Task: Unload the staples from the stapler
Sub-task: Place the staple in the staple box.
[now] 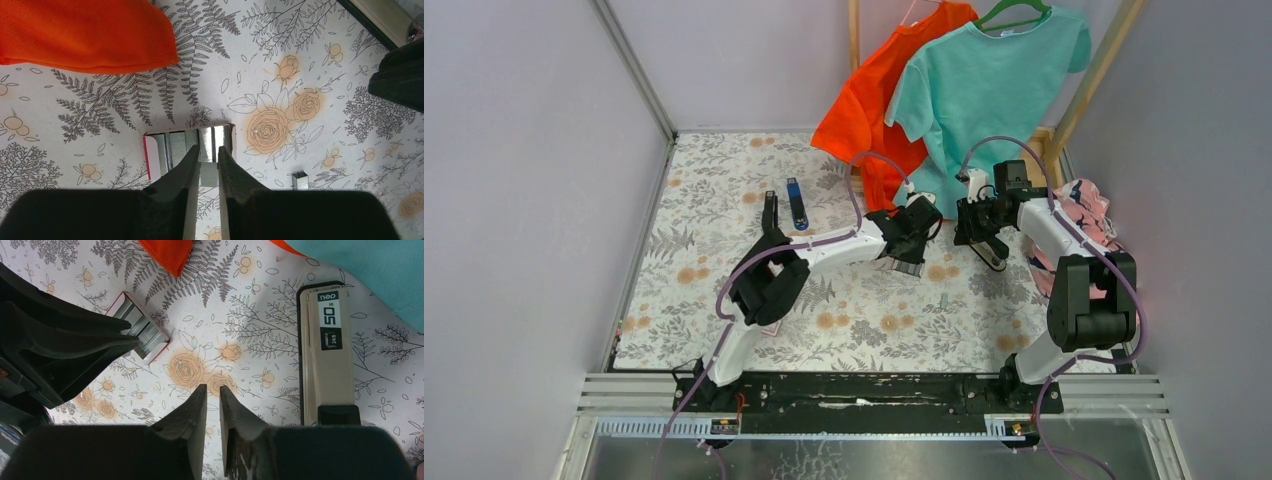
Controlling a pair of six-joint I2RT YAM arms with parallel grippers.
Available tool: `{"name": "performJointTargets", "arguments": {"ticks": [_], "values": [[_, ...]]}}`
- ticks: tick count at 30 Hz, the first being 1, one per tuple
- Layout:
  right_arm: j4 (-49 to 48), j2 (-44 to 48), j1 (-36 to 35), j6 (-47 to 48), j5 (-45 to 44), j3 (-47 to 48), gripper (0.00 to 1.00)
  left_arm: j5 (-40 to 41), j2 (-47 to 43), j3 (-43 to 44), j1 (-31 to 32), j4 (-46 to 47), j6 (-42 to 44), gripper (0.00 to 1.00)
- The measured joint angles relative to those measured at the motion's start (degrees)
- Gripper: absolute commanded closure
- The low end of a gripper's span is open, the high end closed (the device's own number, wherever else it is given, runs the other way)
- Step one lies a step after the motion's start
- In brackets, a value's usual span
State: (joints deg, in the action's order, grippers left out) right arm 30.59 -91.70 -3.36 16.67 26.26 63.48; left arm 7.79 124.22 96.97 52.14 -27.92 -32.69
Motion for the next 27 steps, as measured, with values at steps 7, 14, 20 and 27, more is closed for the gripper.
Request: {"name": "performJointTargets", "arguments": {"ticks": [7, 14, 20, 27], "values": [[0.0, 0.0, 0.0, 0.0, 0.37, 0.0, 0.77, 0.26, 0.79, 0.74, 0.0, -0.52, 0.0, 0.89], [0.04, 0.0, 0.0, 0.0, 0.42, 0.0, 0.77, 0.44, 1.31, 1.09, 0.0, -1.66, 0.02, 0.88], [0.35, 0.0, 0.0, 0.0, 0.42, 0.0, 0.77, 0.63, 1.6, 1.57, 0.0, -2.36, 0.07, 0.88], [0.42, 0.0, 0.0, 0.0, 0.44, 0.0, 0.77, 0.68, 1.73, 2.05, 0.0, -2.78, 0.31, 0.88]]}}
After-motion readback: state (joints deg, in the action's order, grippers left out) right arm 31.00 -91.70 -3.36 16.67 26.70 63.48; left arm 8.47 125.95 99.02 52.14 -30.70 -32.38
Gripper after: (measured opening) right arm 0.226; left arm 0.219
